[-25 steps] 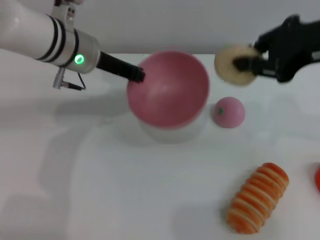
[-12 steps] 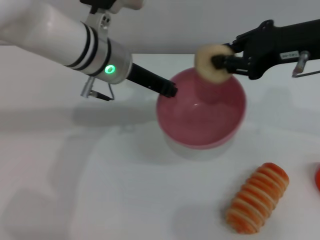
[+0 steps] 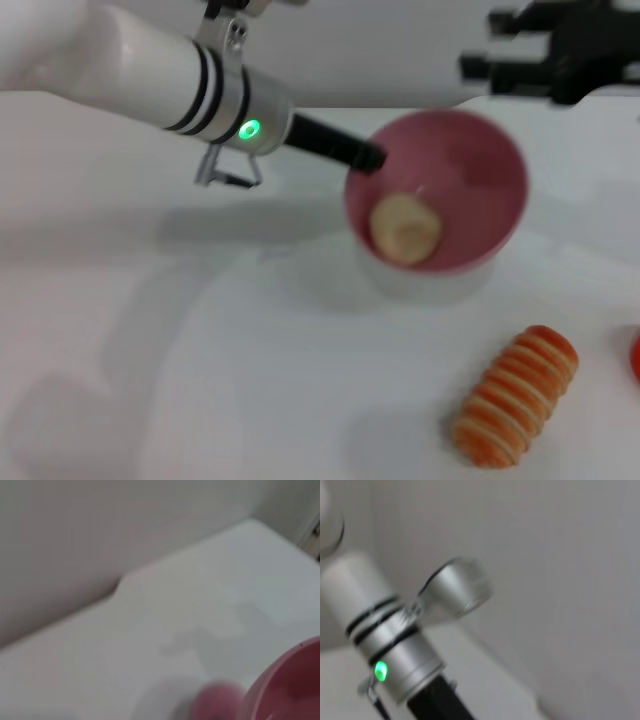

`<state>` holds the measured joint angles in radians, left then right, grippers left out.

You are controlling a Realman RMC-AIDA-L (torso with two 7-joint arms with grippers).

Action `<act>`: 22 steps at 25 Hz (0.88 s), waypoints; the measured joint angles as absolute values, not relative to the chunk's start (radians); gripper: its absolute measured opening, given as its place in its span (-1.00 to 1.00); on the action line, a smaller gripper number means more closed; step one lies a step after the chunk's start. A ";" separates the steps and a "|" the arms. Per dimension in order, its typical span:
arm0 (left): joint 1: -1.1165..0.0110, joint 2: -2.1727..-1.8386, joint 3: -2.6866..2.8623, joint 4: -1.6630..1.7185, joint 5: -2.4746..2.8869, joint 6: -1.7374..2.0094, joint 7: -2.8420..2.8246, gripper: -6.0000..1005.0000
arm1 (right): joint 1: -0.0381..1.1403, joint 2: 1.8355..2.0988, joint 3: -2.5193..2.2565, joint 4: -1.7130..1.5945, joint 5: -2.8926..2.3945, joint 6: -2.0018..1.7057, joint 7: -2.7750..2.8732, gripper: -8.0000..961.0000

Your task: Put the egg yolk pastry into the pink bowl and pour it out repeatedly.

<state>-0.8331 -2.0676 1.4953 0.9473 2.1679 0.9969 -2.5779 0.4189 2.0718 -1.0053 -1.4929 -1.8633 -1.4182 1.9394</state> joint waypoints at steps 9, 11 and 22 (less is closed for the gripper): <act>-0.811 -2.072 1.711 0.947 1.835 0.618 -2.351 -0.87 | 0.251 2.072 -0.794 -1.289 -1.446 -1.426 1.564 0.27; -0.785 -2.076 1.840 0.964 1.648 0.419 -2.245 -0.87 | 0.236 2.073 -0.766 -1.249 -1.430 -1.426 1.518 0.27; -0.708 -2.076 2.081 1.076 1.490 0.048 -2.104 -0.86 | 0.180 2.069 -0.512 -1.060 -1.163 -1.548 1.280 0.27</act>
